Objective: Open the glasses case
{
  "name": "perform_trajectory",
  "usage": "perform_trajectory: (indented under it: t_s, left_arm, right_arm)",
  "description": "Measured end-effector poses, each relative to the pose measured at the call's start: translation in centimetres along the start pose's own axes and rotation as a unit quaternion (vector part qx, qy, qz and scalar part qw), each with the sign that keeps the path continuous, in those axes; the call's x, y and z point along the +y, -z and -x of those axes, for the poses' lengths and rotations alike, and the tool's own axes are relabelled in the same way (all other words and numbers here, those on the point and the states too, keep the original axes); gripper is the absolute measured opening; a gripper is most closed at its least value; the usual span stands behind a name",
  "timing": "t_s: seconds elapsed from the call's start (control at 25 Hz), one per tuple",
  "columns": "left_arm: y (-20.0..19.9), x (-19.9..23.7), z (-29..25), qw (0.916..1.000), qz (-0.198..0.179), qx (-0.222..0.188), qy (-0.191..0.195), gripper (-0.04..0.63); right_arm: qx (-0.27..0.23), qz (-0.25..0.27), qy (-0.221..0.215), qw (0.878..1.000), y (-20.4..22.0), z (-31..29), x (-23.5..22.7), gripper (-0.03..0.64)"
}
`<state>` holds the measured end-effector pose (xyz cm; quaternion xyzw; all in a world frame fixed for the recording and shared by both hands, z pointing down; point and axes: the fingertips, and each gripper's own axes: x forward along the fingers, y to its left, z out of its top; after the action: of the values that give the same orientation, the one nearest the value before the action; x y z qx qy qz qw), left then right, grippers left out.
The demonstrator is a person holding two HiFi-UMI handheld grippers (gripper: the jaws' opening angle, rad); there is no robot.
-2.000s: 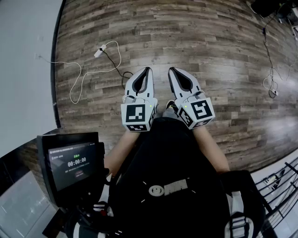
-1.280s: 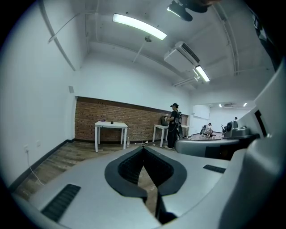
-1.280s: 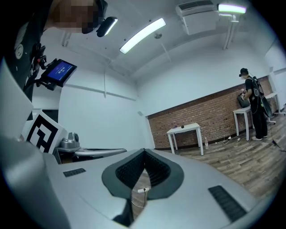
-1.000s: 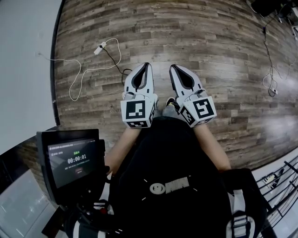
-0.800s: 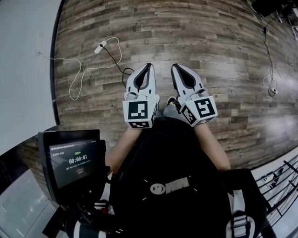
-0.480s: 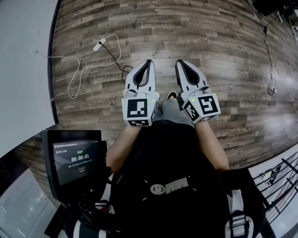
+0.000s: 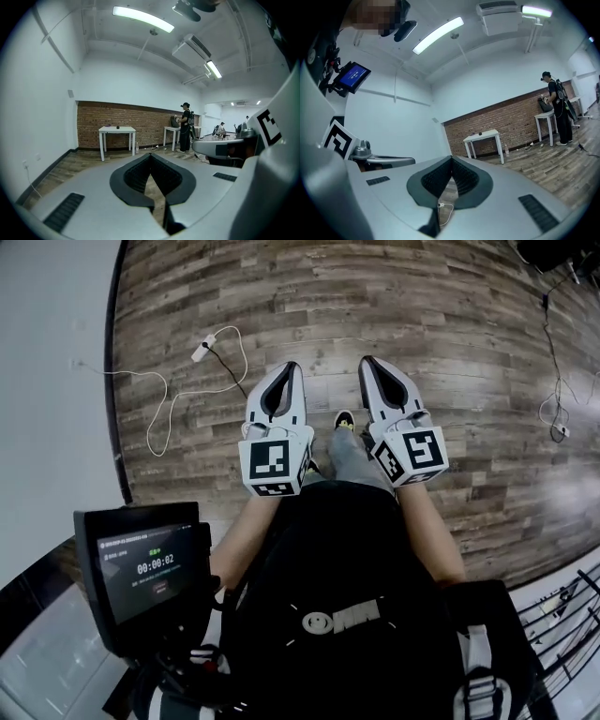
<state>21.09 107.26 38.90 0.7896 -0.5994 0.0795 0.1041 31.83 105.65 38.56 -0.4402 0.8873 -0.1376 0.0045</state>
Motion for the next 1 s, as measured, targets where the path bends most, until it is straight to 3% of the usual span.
perform_trajectory:
  t_s: [0.36, 0.72, 1.0]
  left_arm:
    - [-2.4, 0.5, -8.4, 0.9997, -0.016, 0.008, -0.015, 0.000]
    - [-3.5, 4.5, -13.1, 0.9998, -0.003, 0.014, -0.016, -0.002]
    - [-4.4, 10.1, -17.7, 0.9999, 0.007, 0.012, 0.005, 0.000]
  right_arm:
    - [0.004, -0.028, -0.012, 1.000, -1.8, -5.2, -6.8, 0.005]
    - [0.023, -0.034, -0.017, 0.999, -1.7, -11.0, -7.8, 0.005]
    - [0.042, -0.021, -0.019, 0.999, -1.6, -19.4, -6.5, 0.005]
